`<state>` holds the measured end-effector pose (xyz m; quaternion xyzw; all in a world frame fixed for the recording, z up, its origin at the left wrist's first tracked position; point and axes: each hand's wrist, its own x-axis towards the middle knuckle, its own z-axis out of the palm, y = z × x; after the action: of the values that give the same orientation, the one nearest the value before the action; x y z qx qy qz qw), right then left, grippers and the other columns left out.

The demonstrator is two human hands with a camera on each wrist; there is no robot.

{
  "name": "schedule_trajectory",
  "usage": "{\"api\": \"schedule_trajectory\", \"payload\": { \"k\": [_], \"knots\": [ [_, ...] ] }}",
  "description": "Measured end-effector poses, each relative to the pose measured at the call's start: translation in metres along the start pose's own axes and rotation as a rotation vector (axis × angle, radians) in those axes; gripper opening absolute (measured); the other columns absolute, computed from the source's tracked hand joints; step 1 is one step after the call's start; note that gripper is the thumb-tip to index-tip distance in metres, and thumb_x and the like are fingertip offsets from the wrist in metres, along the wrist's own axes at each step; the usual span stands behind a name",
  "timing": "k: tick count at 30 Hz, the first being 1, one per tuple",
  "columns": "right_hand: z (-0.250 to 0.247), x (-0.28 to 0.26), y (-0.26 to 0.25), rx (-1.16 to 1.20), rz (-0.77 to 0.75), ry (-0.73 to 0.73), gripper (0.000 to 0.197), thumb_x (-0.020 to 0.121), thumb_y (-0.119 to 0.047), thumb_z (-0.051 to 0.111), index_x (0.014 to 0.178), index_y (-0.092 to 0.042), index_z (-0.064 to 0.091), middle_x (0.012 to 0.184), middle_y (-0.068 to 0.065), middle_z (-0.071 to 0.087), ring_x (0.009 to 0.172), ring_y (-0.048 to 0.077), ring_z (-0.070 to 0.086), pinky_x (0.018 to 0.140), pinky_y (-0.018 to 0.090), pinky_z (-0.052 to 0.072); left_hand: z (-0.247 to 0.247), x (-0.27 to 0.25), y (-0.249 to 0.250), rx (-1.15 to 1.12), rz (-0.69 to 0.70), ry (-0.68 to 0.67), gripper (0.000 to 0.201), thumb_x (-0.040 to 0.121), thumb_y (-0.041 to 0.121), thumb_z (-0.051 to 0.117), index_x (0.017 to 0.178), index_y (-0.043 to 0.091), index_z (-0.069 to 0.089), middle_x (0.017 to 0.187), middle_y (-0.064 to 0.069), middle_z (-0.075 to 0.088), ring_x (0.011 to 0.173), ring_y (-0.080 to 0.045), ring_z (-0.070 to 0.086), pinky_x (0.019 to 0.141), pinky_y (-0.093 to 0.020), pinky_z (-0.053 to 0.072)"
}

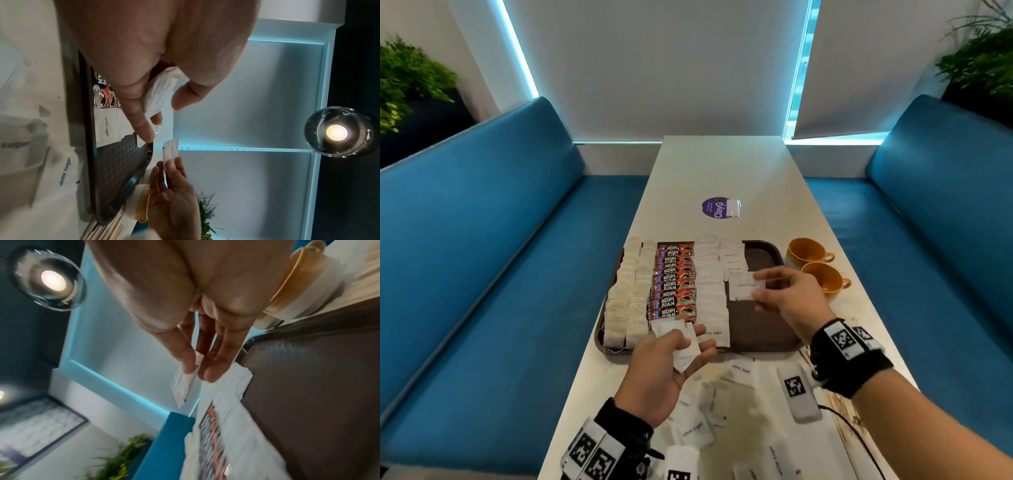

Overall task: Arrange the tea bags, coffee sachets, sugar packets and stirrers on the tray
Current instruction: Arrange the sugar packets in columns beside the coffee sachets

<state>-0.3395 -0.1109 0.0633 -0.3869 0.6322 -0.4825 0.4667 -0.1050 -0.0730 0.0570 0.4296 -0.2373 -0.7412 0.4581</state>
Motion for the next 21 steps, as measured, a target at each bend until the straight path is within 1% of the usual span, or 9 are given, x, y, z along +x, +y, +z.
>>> {"api": "schedule_trajectory", "payload": {
  "k": [3, 5, 7, 9, 12, 14, 16, 18, 21],
  "knots": [
    [0.001, 0.055, 0.005, -0.121, 0.019, 0.041, 0.022, 0.088, 0.000, 0.076, 0.103, -0.015, 0.072, 0.110, 0.009, 0.073, 0.094, 0.023, 0.075, 0.078, 0.034, 0.065, -0.005, 0.005, 0.001, 0.006, 0.002, -0.007, 0.039, 0.095, -0.014, 0.035, 0.126, -0.004, 0.057, 0.119, -0.028, 0.069, 0.106, -0.048, 0.069, 0.088, -0.051, 0.059],
    [0.004, 0.084, 0.012, -0.222, 0.072, 0.064, 0.022, 0.089, -0.002, 0.076, 0.100, -0.021, 0.072, 0.110, 0.005, 0.073, 0.095, 0.021, 0.074, 0.078, 0.035, 0.065, -0.007, 0.007, 0.000, 0.015, 0.000, -0.023, 0.038, 0.097, -0.013, 0.037, 0.126, -0.001, 0.058, 0.118, -0.027, 0.070, 0.106, -0.048, 0.069, 0.088, -0.051, 0.059],
    [0.008, 0.107, 0.022, -0.340, 0.111, 0.067, 0.022, 0.088, -0.004, 0.076, 0.097, -0.024, 0.072, 0.108, 0.003, 0.071, 0.091, 0.019, 0.072, 0.075, 0.031, 0.064, -0.009, 0.008, -0.001, 0.021, -0.009, -0.050, 0.036, 0.098, -0.012, 0.040, 0.127, 0.001, 0.058, 0.117, -0.025, 0.071, 0.106, -0.048, 0.069, 0.086, -0.050, 0.059],
    [0.012, 0.125, 0.033, -0.446, 0.116, 0.059, 0.024, 0.087, -0.004, 0.077, 0.096, -0.025, 0.073, 0.107, 0.002, 0.070, 0.090, 0.018, 0.071, 0.079, 0.034, 0.064, -0.011, 0.007, -0.001, 0.030, -0.020, -0.071, 0.036, 0.098, -0.012, 0.042, 0.127, 0.002, 0.059, 0.116, -0.025, 0.072, 0.105, -0.048, 0.069, 0.085, -0.050, 0.059],
    [0.017, 0.140, 0.045, -0.570, 0.107, 0.048, 0.024, 0.084, -0.004, 0.079, 0.096, -0.024, 0.075, 0.106, 0.002, 0.070, 0.093, 0.020, 0.071, 0.085, 0.038, 0.064, -0.015, 0.007, -0.001, 0.041, -0.030, -0.075, 0.036, 0.096, -0.014, 0.045, 0.126, 0.000, 0.060, 0.114, -0.026, 0.072, 0.104, -0.049, 0.069, 0.082, -0.050, 0.061],
    [0.020, 0.146, 0.047, -0.596, 0.111, 0.061, 0.021, 0.084, -0.004, 0.079, 0.094, -0.023, 0.075, 0.104, 0.002, 0.071, 0.089, 0.019, 0.072, 0.082, 0.036, 0.064, -0.019, 0.007, 0.000, 0.036, -0.041, -0.069, 0.036, 0.095, -0.015, 0.048, 0.124, 0.000, 0.061, 0.112, -0.027, 0.072, 0.104, -0.050, 0.069, 0.079, -0.053, 0.062],
    [0.022, 0.151, 0.045, -0.606, 0.117, 0.077, 0.020, 0.085, -0.005, 0.080, 0.093, -0.022, 0.074, 0.100, 0.002, 0.071, 0.085, 0.020, 0.072, 0.078, 0.034, 0.065, -0.023, 0.009, 0.001, 0.036, -0.049, -0.063, 0.036, 0.094, -0.015, 0.050, 0.123, 0.002, 0.062, 0.112, -0.026, 0.073, 0.102, -0.050, 0.070, 0.072, -0.054, 0.063],
    [0.023, 0.154, 0.043, -0.642, 0.125, 0.073, 0.019, 0.084, -0.008, 0.082, 0.093, -0.021, 0.073, 0.098, 0.002, 0.071, 0.082, 0.020, 0.073, 0.077, 0.033, 0.065, -0.025, 0.009, 0.001, 0.053, -0.052, -0.060, 0.037, 0.093, -0.015, 0.052, 0.124, 0.002, 0.062, 0.112, -0.026, 0.073, 0.100, -0.048, 0.071, 0.066, -0.051, 0.063],
    [0.023, 0.154, 0.044, -0.696, 0.120, 0.076, 0.015, 0.084, -0.013, 0.083, 0.090, -0.021, 0.072, 0.094, 0.002, 0.072, 0.080, 0.018, 0.073, 0.080, 0.036, 0.065, -0.026, 0.010, 0.000, 0.067, -0.043, -0.053, 0.037, 0.093, -0.014, 0.055, 0.123, 0.005, 0.064, 0.112, -0.024, 0.073, 0.103, -0.047, 0.070, 0.065, -0.046, 0.063]
  ]
}}
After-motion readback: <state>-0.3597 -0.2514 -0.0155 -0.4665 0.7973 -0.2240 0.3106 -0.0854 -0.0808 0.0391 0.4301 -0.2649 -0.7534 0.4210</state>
